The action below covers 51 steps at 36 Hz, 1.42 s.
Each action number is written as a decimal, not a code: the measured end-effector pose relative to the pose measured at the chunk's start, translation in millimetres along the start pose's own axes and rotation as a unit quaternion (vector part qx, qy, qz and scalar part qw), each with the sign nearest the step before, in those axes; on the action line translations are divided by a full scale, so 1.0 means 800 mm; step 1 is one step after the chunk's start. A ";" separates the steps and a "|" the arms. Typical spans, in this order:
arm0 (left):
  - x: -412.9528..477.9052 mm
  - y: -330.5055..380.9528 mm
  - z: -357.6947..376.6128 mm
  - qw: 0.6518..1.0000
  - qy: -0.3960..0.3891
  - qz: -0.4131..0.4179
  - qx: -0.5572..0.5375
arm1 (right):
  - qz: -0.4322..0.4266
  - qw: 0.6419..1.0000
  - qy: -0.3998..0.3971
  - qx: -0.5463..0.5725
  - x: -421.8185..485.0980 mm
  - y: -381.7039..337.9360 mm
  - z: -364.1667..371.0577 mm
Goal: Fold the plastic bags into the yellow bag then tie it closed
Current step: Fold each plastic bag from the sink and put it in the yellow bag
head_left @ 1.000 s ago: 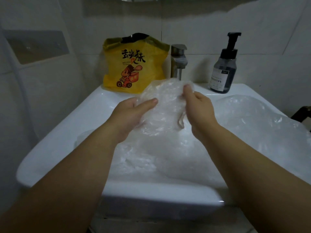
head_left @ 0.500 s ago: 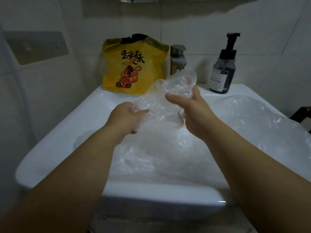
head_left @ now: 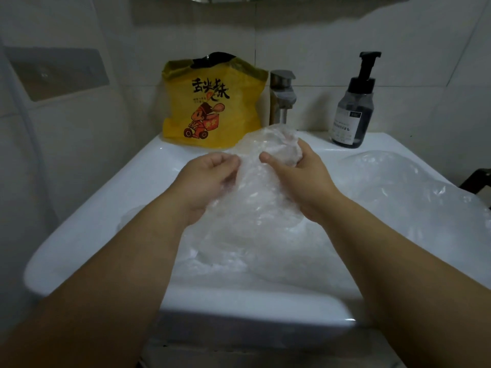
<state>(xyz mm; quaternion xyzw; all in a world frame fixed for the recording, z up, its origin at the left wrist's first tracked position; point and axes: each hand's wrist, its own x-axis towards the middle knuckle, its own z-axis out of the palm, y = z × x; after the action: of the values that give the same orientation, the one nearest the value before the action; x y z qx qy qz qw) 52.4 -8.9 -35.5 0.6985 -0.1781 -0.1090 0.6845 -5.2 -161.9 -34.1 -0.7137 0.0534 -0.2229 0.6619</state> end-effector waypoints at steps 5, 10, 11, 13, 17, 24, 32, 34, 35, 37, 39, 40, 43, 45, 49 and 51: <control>0.015 0.007 -0.020 0.982 0.097 -0.053 -0.153 | 0.040 0.999 0.003 -0.037 0.001 -0.001 -0.005; 0.008 0.016 -0.028 0.957 0.069 -0.120 -0.256 | 0.109 0.991 -0.075 -0.013 -0.002 -0.002 -0.004; 0.008 0.016 -0.030 0.954 0.069 -0.123 -0.265 | 0.114 0.991 -0.068 0.003 -0.001 -0.003 -0.005; 0.008 0.018 -0.030 0.951 0.060 -0.117 -0.281 | 0.122 0.991 -0.045 0.029 0.000 -0.004 -0.005; 0.005 0.020 -0.025 0.954 0.002 -0.111 -0.280 | 0.119 0.992 0.038 0.029 0.006 -0.001 -0.005; -0.003 0.010 -0.020 0.966 -0.113 -0.188 -0.136 | 0.063 0.986 0.142 -0.053 0.010 0.002 -0.007; 0.004 0.014 -0.020 0.980 0.009 -0.129 -0.152 | 0.132 0.971 0.195 0.041 0.015 -0.002 -0.018; 0.003 0.012 -0.019 0.987 0.023 -0.115 -0.113 | 0.147 0.965 0.206 0.074 0.015 -0.003 -0.022; 0.003 0.009 -0.017 0.989 0.031 -0.112 -0.089 | 0.144 0.964 0.207 0.083 0.016 -0.003 -0.023; 0.003 0.007 -0.015 0.991 0.053 -0.113 -0.047 | 0.133 0.967 0.198 0.083 0.015 -0.004 -0.023; 0.002 0.009 -0.017 0.991 0.029 -0.119 -0.061 | 0.110 0.975 0.188 0.050 0.016 0.000 -0.021; 0.002 0.012 -0.020 0.988 0.003 -0.127 -0.092 | 0.091 0.978 0.184 0.026 0.015 0.002 -0.019; -0.001 0.016 -0.021 0.981 -0.013 -0.130 -0.145 | 0.040 0.986 0.155 -0.044 0.012 0.006 -0.010; 0.000 0.013 -0.019 0.983 0.043 -0.144 -0.105 | 0.044 0.989 0.127 -0.053 0.011 0.007 -0.006; 0.005 0.010 -0.021 0.981 0.099 -0.121 -0.117 | 0.081 0.991 0.089 0.052 0.010 0.002 -0.006; 0.004 0.011 -0.021 0.986 0.098 -0.090 -0.102 | 0.092 0.987 0.085 0.104 0.009 -0.001 -0.008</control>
<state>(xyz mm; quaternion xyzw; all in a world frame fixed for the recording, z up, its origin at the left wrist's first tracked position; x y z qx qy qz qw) 61.0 5.4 -26.1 0.6452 -0.0348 -0.1184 0.7540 -1.3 -170.7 -31.1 -0.6113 0.1520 -0.2253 0.7433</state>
